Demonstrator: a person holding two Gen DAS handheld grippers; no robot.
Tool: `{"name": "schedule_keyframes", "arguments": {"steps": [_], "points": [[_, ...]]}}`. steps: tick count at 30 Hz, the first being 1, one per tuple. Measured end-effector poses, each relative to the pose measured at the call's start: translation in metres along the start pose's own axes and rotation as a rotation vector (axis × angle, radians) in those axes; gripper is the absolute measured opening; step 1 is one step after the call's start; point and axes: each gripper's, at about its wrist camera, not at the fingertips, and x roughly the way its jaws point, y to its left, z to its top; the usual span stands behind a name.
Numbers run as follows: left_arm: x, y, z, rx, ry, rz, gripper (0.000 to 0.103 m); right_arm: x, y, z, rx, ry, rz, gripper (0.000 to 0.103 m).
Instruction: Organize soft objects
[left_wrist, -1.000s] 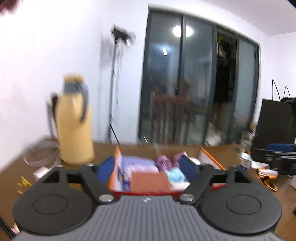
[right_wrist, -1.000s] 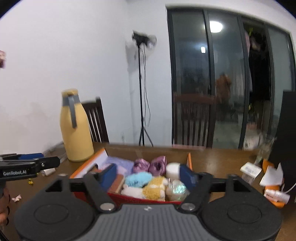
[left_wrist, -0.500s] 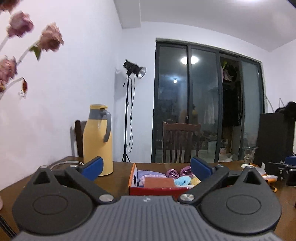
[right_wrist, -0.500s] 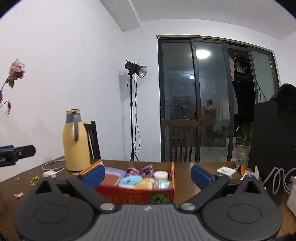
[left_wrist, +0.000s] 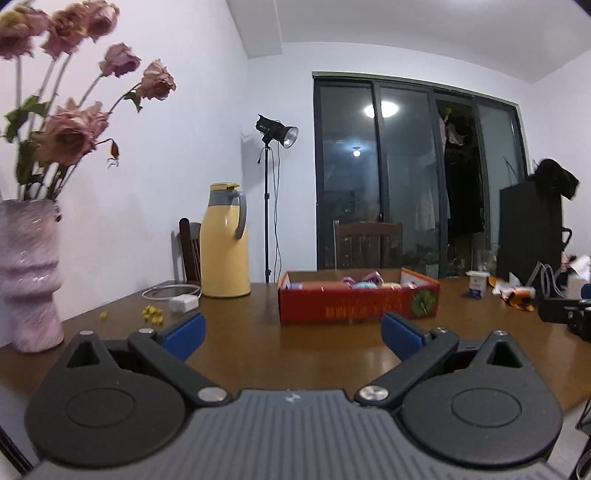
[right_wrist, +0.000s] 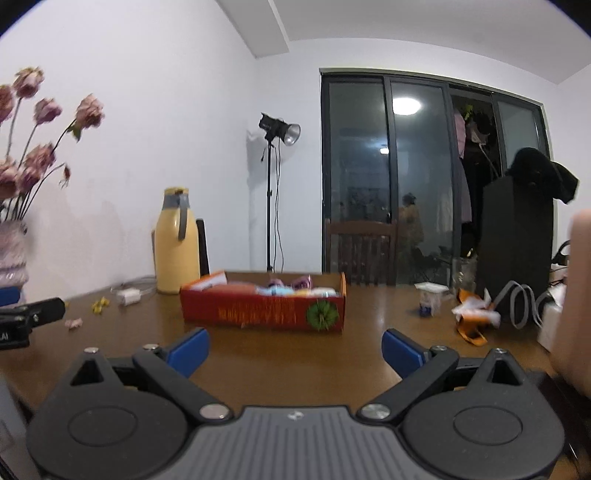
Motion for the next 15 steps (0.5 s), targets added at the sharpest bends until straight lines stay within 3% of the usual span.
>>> {"name": "schedule_keyframes", "arguments": {"steps": [5, 10, 15], "points": [[-0.030, -0.007, -0.009, 0.054, 0.008, -0.048, 0.103, -0.029, 0.012, -0.023, 0.014, 0.076, 0.045, 0.100], [-0.025, -0.003, -0.002, -0.039, 0.050, -0.052, 0.103, -0.040, 0.018, -0.018, 0.013, 0.032, 0.022, 0.101], [-0.028, -0.009, 0.002, -0.028, 0.020, -0.079, 0.103, -0.036, 0.019, -0.014, 0.017, 0.025, 0.025, 0.101]]}}
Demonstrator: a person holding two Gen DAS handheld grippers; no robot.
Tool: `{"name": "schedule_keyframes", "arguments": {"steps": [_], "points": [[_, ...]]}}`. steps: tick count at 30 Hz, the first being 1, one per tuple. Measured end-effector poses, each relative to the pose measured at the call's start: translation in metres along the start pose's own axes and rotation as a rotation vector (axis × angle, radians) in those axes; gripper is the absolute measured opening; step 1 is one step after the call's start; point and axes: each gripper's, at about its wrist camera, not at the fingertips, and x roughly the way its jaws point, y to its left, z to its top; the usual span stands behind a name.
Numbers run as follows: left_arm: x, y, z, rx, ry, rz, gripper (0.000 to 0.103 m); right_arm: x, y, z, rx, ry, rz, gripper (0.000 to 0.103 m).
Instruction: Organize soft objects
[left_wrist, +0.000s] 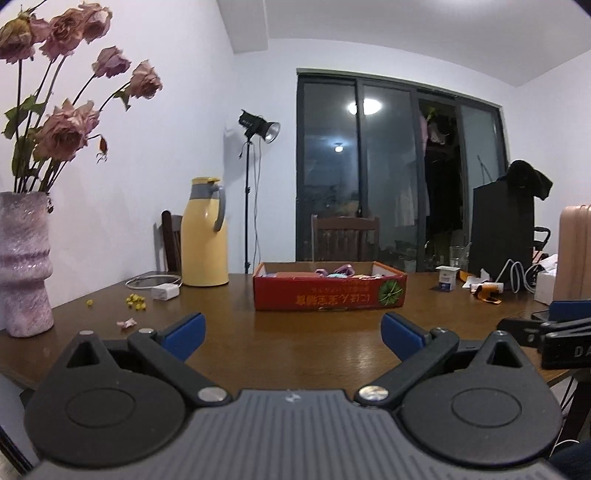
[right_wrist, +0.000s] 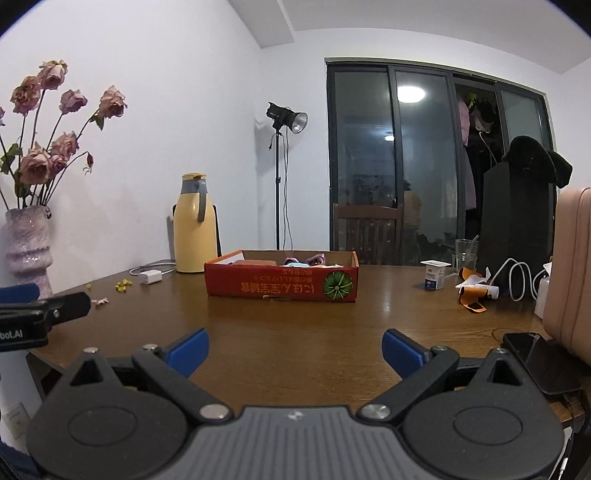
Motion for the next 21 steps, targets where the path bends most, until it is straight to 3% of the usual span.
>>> {"name": "schedule_keyframes", "arguments": {"steps": [21], "points": [[0.0025, -0.0032, -0.0003, 0.002, 0.011, -0.004, 0.103, 0.0022, -0.0022, 0.0006, 0.013, -0.010, -0.007, 0.103]]}}
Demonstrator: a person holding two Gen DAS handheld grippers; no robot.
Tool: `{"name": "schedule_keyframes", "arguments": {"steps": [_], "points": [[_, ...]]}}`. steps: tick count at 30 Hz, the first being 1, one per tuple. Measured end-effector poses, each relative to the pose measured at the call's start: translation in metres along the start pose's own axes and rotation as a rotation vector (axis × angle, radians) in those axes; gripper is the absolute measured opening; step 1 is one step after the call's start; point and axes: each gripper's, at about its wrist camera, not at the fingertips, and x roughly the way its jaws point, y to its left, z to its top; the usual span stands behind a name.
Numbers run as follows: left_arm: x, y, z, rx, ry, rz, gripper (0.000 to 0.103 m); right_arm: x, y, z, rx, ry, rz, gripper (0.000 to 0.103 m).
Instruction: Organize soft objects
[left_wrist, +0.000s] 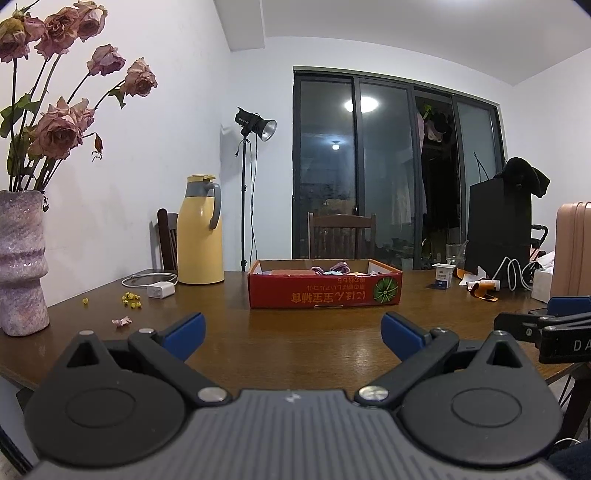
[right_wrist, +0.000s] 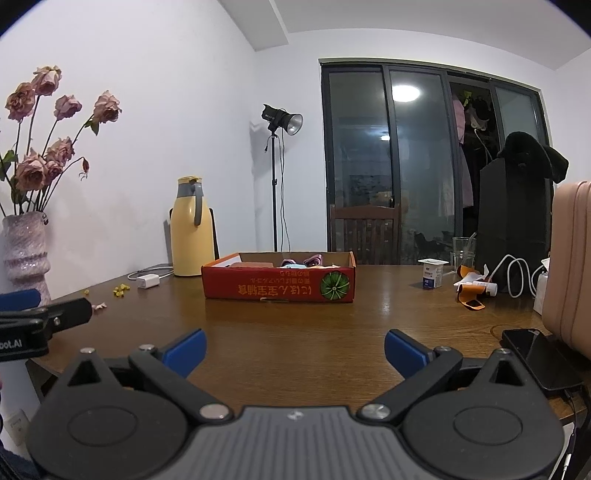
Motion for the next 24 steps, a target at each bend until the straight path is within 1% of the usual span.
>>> {"name": "schedule_keyframes", "arguments": {"steps": [24], "points": [[-0.0001, 0.0023, 0.0013, 0.000, -0.003, 0.006, 0.103, 0.0021, -0.0007, -0.0007, -0.003, 0.004, 0.004, 0.103]]}}
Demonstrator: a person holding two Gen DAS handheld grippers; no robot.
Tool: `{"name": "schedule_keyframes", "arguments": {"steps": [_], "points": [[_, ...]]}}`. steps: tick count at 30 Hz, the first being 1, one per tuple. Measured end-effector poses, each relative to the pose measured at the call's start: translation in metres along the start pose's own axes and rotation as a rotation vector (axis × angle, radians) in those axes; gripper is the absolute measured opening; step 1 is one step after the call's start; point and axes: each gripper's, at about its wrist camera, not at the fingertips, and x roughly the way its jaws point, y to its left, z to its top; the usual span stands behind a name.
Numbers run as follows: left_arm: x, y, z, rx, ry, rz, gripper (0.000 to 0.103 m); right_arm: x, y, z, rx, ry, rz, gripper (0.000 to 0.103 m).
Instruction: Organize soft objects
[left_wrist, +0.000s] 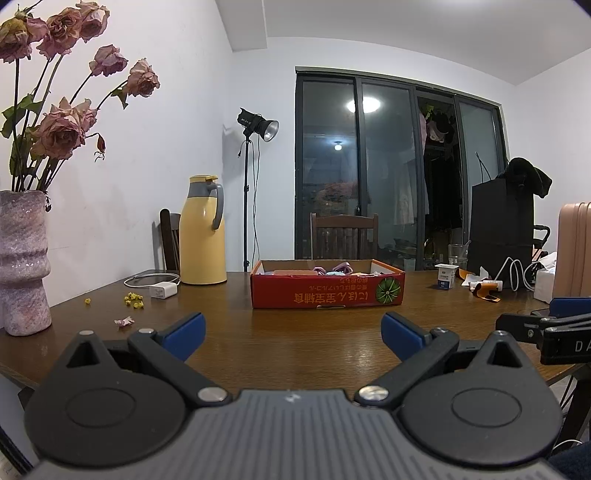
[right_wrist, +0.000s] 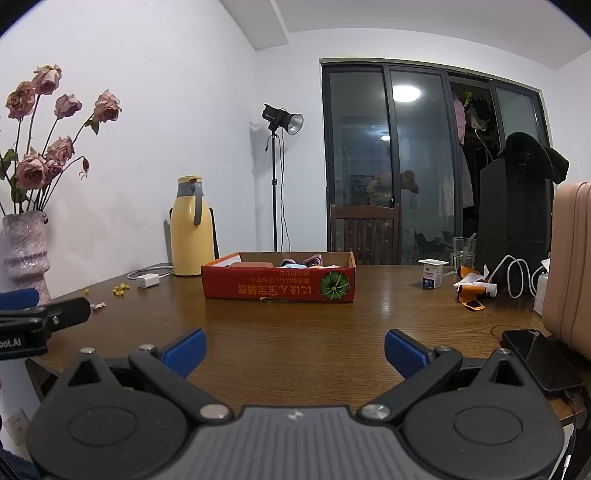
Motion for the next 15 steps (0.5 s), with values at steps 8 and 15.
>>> {"name": "schedule_keyframes", "arguments": {"steps": [8, 15], "points": [[-0.0001, 0.0000, -0.0006, 0.001, -0.001, 0.002, 0.103, -0.0011, -0.0002, -0.0007, -0.001, -0.004, 0.001, 0.103], [-0.0001, 0.0002, -0.0008, 0.001, -0.002, 0.002, 0.103, -0.0006, 0.0009, -0.0009, -0.001, -0.001, 0.002, 0.103]]}}
